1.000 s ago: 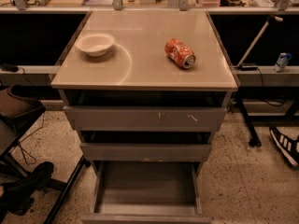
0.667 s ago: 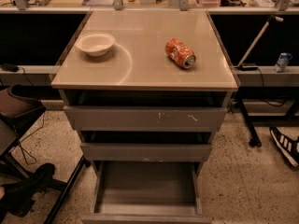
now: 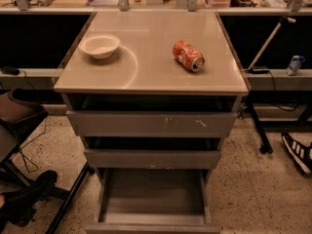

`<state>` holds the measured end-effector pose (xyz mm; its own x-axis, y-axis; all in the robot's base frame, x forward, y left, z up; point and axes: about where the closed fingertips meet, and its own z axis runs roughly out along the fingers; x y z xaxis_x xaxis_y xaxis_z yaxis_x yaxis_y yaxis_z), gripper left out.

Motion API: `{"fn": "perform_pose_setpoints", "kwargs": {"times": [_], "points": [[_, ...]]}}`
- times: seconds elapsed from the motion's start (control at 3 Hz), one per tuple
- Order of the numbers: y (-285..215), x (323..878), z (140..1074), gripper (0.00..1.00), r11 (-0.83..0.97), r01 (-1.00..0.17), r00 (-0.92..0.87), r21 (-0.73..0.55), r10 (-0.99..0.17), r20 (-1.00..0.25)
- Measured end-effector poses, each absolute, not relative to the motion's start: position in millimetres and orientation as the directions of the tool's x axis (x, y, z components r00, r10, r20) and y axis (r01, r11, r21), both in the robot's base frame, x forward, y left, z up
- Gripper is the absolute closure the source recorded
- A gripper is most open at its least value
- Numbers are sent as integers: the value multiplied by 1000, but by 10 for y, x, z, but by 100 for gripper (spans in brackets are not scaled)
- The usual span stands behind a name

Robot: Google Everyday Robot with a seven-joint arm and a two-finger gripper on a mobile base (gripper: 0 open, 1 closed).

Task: Close bottom drawer

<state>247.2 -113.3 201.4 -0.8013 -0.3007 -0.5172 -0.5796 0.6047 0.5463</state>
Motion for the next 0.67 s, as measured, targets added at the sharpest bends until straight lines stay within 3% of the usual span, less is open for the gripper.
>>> {"fn": "perform_pose_setpoints", "kwargs": {"times": [0.33, 0.67], "points": [[-948, 2386, 1656, 0, 524, -560, -812, 642, -196, -550], [-829, 2868, 1442, 0, 491, -573, -794, 657, -131, -594]]}}
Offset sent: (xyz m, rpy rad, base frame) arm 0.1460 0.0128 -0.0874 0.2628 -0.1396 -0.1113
